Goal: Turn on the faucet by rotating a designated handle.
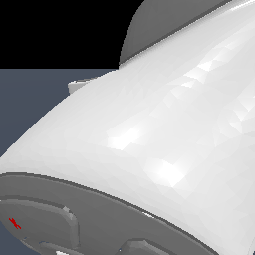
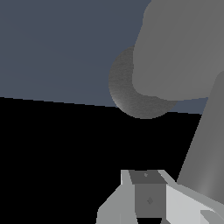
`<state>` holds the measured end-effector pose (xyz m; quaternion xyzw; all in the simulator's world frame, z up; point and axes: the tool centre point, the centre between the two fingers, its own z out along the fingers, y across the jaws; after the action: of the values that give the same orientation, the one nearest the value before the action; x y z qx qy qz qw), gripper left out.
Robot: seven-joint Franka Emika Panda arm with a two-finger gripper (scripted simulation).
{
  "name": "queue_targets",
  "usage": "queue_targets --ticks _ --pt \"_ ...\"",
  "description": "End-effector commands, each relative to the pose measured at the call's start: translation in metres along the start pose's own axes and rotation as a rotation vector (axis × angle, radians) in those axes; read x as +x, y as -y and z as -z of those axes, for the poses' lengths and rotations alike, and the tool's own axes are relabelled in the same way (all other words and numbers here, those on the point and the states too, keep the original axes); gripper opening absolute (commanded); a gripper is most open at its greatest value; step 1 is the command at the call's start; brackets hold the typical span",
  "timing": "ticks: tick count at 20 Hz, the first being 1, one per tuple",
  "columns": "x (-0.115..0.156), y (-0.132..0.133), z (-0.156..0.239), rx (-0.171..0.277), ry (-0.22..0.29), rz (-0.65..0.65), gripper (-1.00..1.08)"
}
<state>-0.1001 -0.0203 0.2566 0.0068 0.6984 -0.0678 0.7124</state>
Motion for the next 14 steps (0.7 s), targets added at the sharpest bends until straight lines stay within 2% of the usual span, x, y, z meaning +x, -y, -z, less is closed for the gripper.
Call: queue_targets --ticks 1,14 --pt "-0.006 -0.007 -0.001 -0.007 0.011 -0.003 -1.0" --pt "-0.018 -0.04 -0.002 0.002 -0.005 -0.04 -1.0"
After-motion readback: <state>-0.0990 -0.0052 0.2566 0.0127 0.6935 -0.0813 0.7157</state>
